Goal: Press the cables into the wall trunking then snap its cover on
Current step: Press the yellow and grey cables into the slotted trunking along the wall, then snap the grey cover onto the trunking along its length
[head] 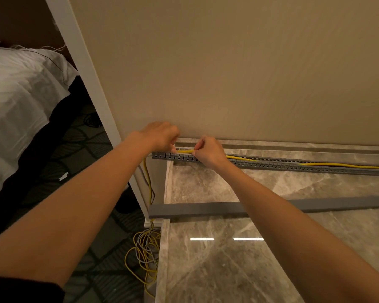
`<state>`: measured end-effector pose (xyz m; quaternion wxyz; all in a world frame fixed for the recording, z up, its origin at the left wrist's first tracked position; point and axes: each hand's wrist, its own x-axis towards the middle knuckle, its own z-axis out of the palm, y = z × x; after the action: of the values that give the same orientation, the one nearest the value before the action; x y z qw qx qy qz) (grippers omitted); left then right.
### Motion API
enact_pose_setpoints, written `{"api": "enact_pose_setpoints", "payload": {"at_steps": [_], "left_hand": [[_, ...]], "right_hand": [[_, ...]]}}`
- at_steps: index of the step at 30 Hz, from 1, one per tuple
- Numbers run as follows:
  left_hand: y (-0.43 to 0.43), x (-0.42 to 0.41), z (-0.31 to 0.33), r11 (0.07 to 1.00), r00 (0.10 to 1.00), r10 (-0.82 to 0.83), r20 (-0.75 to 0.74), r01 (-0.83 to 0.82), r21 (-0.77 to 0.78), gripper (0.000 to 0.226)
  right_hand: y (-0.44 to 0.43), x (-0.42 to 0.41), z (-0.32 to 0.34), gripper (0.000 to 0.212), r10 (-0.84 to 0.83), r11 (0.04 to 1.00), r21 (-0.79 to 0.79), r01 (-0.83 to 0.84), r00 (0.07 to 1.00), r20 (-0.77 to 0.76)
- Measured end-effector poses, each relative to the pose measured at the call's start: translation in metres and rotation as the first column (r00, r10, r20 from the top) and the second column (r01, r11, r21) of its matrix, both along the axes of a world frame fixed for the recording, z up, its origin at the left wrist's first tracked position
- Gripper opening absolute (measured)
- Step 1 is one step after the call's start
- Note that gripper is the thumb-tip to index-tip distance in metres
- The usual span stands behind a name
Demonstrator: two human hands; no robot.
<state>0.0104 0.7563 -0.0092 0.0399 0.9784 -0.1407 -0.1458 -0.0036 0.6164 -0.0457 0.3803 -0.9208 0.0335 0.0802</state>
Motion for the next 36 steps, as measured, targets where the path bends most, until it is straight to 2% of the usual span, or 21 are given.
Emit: {"api": "enact_pose_setpoints", "payload": {"at_steps": [3,7,10,13,16,21,26,30,33,36], "left_hand": [[-0.007,0.001,-0.009,1.000,1.000,-0.009,0.003,0.009,0.022,0.022],[0.000,0.000,-0.012,0.987,0.994,0.111,-0.006,-0.111,-0.113,0.023],[-0.011,-0.005,-0.018,0.963,0.988,0.153,0.014,-0.146,-0.225,0.028],[-0.029,-0.006,-0.025,0.948,0.983,0.179,0.031,-0.165,-0.271,0.022],[-0.037,-0.004,-0.021,0.955,0.979,0.199,0.052,-0.181,-0.235,0.018],[-0.054,-0.007,-0.020,0.971,0.965,0.214,0.152,-0.195,-0.135,0.025],[-0.057,-0.012,-0.021,0.945,0.952,0.287,0.110,-0.263,-0.194,0.030],[-0.068,-0.017,-0.023,0.957,0.949,0.275,0.156,-0.255,-0.135,0.025],[-0.083,-0.020,-0.021,0.971,0.948,0.238,0.210,-0.226,-0.079,0.022],[-0.104,-0.027,-0.020,0.978,0.946,0.191,0.261,-0.161,-0.134,0.023]], "right_hand": [[-0.007,-0.009,-0.004,0.037,0.088,0.996,-0.005,-0.088,0.995,0.045],[-0.019,-0.014,-0.010,0.015,0.133,0.983,0.122,-0.140,0.989,0.068],[-0.025,-0.017,-0.010,0.013,0.094,0.974,0.194,-0.116,0.988,0.120],[-0.038,-0.024,-0.013,0.016,0.124,0.991,0.027,-0.134,0.966,0.227],[-0.058,-0.034,-0.020,0.021,0.130,0.983,-0.169,-0.078,0.937,0.324],[-0.068,-0.036,-0.016,0.032,0.139,0.977,-0.191,-0.095,0.963,0.233],[-0.074,-0.045,-0.018,0.039,0.173,0.968,-0.223,-0.117,0.953,0.250],[-0.075,-0.040,-0.011,0.043,0.217,0.944,-0.278,-0.179,0.970,0.113],[-0.084,-0.038,0.000,0.039,0.198,0.970,-0.160,-0.185,0.977,0.073],[-0.117,-0.048,0.007,0.037,0.066,0.998,-0.006,-0.066,0.990,0.125]]}}
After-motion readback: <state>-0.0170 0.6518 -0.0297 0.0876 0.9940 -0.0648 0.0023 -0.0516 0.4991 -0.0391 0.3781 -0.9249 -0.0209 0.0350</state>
